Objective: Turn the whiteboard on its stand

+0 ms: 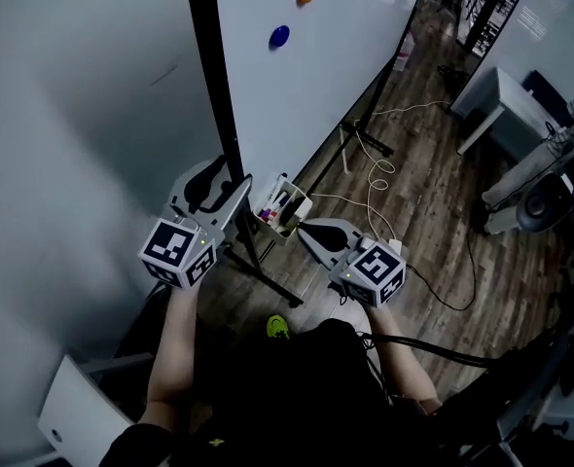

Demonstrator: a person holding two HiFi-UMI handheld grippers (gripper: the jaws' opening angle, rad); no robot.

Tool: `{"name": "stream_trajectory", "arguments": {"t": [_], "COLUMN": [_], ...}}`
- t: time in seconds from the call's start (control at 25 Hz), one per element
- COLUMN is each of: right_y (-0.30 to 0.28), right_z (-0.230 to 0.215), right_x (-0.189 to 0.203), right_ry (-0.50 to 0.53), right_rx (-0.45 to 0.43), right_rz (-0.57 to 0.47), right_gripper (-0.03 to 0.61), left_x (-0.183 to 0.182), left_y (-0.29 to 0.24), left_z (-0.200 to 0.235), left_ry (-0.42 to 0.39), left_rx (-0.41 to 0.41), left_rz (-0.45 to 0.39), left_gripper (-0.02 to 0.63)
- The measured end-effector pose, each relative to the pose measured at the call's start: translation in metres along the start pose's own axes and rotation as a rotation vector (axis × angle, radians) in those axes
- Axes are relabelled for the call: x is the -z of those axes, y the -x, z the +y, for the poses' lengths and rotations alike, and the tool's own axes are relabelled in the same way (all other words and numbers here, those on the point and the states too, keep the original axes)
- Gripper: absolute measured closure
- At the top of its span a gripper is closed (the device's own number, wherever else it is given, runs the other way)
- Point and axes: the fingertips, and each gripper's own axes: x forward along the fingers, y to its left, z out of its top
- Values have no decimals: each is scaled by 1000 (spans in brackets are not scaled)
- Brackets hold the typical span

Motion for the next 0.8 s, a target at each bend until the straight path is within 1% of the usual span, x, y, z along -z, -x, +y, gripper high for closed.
{"name": "stream_trajectory", "arguments": {"t": [0.12, 0.32, 0.36, 0.52, 0.6, 0.72, 0.8], "right_y": [0, 0, 0, 2, 3, 3, 7], "right_z": [-9, -17, -19, -28, -33, -37, -42], "right_x": [2, 6, 7, 6, 5, 0, -3], "right_ry": [-1, -7, -9, -6, -1, -5, -12], "right_rx": [12, 30, 31, 32, 37, 45, 46], "right_rz": [11, 12, 12, 14, 13, 7, 7], "right_gripper": [574, 574, 574, 574, 574, 574, 574], "left_x": [-5, -9, -10, -18, -19, -21, -28], "left_y": [-19, -34, -38, -48, -49, -45, -49], "left_z": [3, 6, 6, 6, 8, 13, 11], "left_ry": [-10, -51, -61, -94, -91, -73, -61], "left_rx": [25, 49, 53, 60, 54, 48, 57], "left_rz": [-4, 3, 5, 2, -4, -11, 3], "left_gripper": [408, 413, 421, 485, 502, 502, 505]}}
